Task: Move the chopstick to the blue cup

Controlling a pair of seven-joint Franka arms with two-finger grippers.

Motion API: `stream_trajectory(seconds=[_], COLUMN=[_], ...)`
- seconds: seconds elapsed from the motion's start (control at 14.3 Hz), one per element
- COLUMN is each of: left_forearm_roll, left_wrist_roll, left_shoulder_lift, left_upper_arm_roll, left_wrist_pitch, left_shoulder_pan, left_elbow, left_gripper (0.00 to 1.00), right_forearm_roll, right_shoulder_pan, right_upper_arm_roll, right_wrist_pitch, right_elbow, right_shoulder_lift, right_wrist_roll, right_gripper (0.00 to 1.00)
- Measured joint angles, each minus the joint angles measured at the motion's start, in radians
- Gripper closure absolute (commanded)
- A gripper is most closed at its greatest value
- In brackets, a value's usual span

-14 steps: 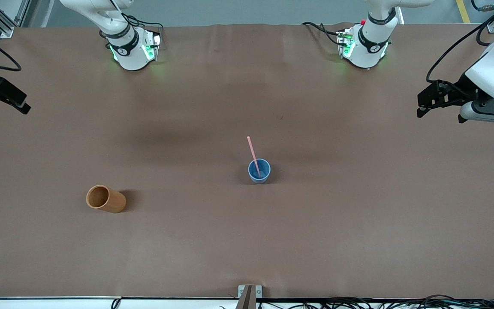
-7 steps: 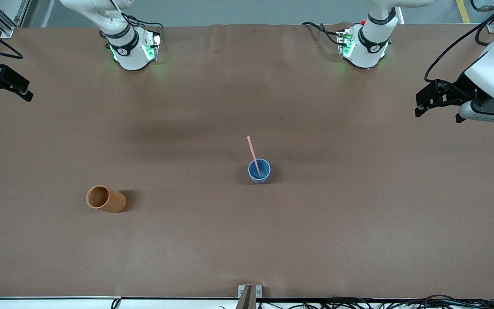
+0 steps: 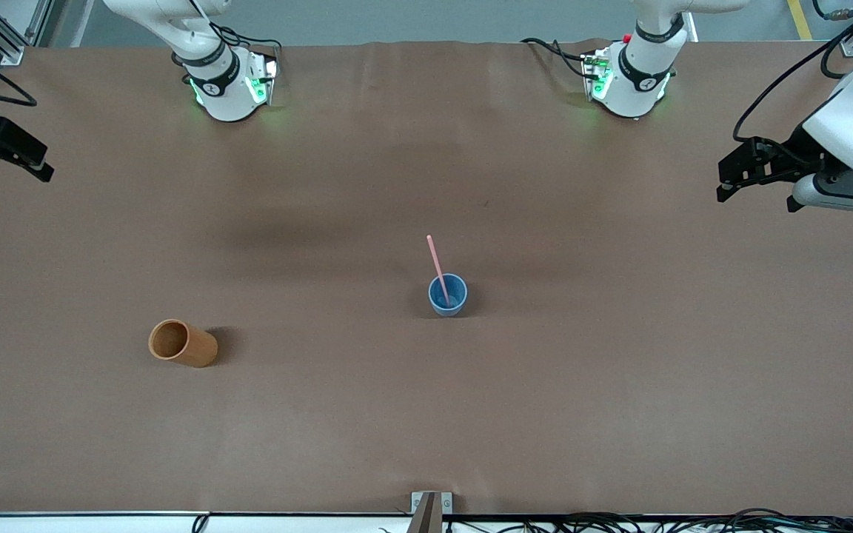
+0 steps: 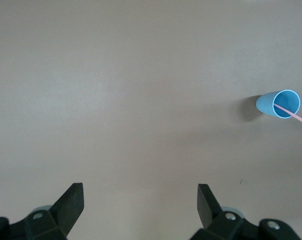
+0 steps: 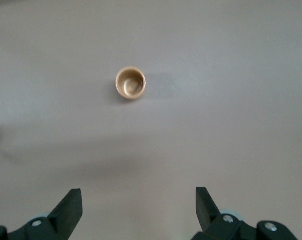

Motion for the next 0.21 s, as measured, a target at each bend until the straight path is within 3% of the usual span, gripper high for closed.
stream_trajectory(seconds=[0.21], left_forearm_roll=[0.000], left_wrist_roll=[0.000], left_shoulder_lift=[0.000], left_upper_arm_roll=[0.000], left_wrist_pitch=[0.000], left_shoulder_pan=[0.000], left_elbow=[0.000], left_gripper=[0.00], right_forearm_roll=[0.012], right_shoulder_pan=[0.000], right_upper_arm_roll=[0.000], right_wrist_pitch=[0.037], right_elbow=[0.008], right_shoulder_lift=[0.030], right_wrist_roll=[-0.018], right_gripper=[0.00])
